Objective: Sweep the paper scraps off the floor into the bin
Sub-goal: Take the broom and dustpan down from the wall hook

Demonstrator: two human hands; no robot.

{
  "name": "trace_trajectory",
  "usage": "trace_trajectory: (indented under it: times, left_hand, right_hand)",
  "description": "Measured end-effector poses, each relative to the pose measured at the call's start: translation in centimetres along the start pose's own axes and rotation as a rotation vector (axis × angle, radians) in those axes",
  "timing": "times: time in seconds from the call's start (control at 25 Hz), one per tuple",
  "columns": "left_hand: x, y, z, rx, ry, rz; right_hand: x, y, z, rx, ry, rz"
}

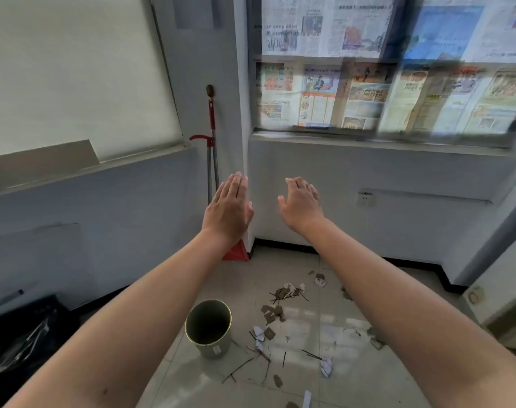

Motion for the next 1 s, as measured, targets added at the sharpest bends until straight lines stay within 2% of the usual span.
trace_trajectory:
  times: [0.28, 0.4, 0.52, 0.84, 1.0]
  left_hand:
    - [5.1, -4.9, 2.7, -0.102, 0.005, 0.051]
    - [6.9, -7.0, 5.1, -0.1, -0.019, 0.085]
    - [8.2, -9.6, 7.7, -0.08, -0.015, 0.078]
    - [10.7, -18.0, 19.9, -0.026, -0.022, 0.096]
    - [12.4, -20.8, 24.8, -0.059, -0.027, 0.107]
  right_hand:
    - [4.5, -5.9, -1.5, -0.017, -0.043, 0.071]
    - [7.3, -8.9, -0.8, -0.031, -0.001, 0.138]
    - [8.7, -12.6, 1.1, -0.037, -0.009, 0.123]
    - [13.3, -25.2, 8.9, -0.023, -0.017, 0.051]
    - [15.7, -29.4, 11.0, -0.041, -0.015, 0.052]
Point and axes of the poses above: each hand's wrist, its own y-axis away from the middle knuckle, its own x-axis out of the palm, z = x × y, the point moved 4 cm from there along -y, towards the middle knuckle, and after that the axes turned 3 degrees about z, right-handed, at the moved point
